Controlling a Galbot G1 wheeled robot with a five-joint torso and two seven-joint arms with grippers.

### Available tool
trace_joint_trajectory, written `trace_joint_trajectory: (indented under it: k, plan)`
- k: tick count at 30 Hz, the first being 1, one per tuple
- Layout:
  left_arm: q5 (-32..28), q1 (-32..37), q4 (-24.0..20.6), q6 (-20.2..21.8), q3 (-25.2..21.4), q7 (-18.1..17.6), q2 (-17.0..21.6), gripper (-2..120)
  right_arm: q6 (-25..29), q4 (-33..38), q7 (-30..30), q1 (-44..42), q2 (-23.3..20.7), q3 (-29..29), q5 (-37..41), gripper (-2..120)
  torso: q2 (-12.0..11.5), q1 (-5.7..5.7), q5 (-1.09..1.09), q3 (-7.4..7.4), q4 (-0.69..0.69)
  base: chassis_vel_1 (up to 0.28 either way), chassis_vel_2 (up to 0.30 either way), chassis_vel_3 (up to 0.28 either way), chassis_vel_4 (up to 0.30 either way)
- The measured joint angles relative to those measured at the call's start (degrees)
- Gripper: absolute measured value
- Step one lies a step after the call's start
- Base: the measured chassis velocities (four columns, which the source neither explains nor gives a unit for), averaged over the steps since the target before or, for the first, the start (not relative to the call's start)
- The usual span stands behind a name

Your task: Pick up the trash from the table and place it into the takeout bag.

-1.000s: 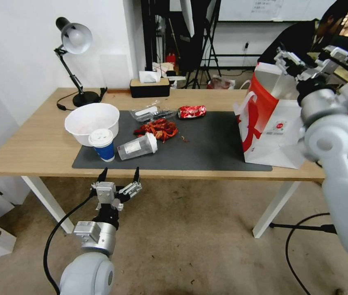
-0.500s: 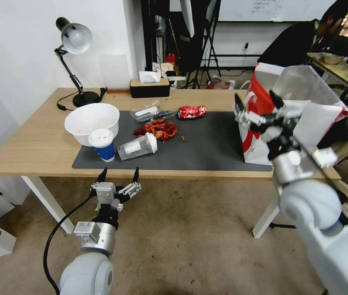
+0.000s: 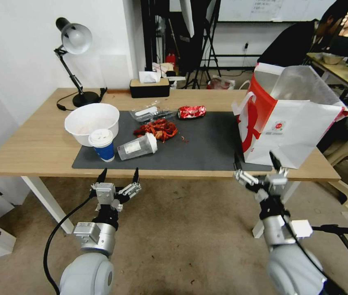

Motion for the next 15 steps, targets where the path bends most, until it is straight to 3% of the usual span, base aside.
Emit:
trace_joint_trajectory:
  k: [15]
  plan:
    - [-0.03, -0.02, 0.2, -0.34, 0.02, -0.02, -0.04, 100, 0.13, -1.72, 1.2, 1.1, 0.87, -1.73, -0.19, 100, 0.0, 0.02, 0.0, 0.0, 0.0, 0.0, 0.0, 0.0, 0.0]
